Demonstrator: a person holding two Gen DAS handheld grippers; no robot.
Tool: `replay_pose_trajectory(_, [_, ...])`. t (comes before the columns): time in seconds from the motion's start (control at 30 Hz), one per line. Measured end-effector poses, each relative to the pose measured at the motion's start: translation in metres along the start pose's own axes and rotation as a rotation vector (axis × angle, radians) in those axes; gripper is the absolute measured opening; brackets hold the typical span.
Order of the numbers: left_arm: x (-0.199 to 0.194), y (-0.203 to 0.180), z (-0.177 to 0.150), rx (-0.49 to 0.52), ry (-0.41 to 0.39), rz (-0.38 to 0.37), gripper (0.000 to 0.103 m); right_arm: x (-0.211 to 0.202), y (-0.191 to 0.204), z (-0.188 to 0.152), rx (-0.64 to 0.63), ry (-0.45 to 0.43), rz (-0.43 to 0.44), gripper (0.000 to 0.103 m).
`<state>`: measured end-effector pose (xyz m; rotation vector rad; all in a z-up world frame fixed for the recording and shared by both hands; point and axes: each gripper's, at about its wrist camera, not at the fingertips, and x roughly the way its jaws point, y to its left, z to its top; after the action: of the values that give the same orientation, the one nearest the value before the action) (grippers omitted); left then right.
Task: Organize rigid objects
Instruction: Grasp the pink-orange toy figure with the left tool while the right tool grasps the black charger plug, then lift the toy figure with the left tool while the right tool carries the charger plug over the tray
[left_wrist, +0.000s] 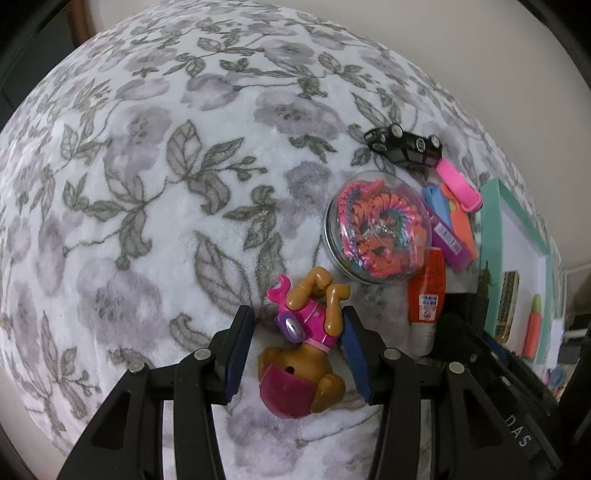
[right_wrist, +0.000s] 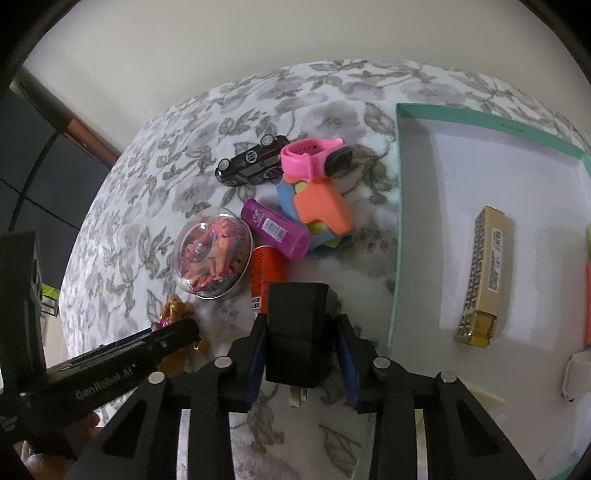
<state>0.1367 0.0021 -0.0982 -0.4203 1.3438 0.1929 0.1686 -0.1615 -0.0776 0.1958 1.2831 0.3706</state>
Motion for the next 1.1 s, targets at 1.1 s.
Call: replay_pose_trajectory(1.1, [-0.161, -0.027, 0.031, 0.030, -0.399, -0.296, 0.037, -0.168, -0.026, 0.024, 0.062, -0.435, -0.040, 0.034])
